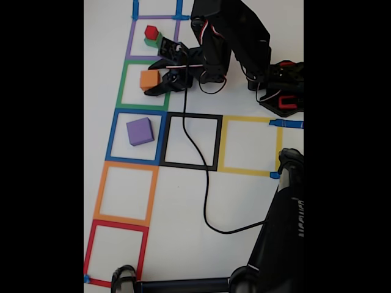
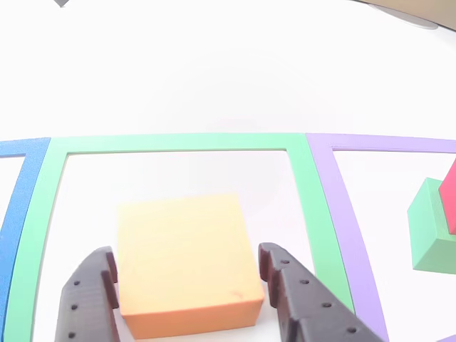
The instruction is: Tower of hanoi
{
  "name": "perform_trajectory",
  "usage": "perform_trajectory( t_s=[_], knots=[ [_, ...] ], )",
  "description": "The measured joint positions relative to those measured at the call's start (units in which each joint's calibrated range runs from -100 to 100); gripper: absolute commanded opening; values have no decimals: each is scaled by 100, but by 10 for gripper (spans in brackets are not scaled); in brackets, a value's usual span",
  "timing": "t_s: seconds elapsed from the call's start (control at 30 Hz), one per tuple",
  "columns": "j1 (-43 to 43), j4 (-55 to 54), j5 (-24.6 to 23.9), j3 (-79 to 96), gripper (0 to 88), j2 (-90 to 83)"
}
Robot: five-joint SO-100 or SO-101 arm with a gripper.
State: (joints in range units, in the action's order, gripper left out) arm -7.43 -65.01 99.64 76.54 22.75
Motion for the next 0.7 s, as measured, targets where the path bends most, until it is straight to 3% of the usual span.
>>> perform_trajectory(
  t_s=[0.23, 0.5, 0.7],
  knots=[
    [94, 0, 0, 71, 91, 0],
    [164, 24, 0, 124, 68, -34],
    [211, 1040, 0, 390, 61, -1157]
  ],
)
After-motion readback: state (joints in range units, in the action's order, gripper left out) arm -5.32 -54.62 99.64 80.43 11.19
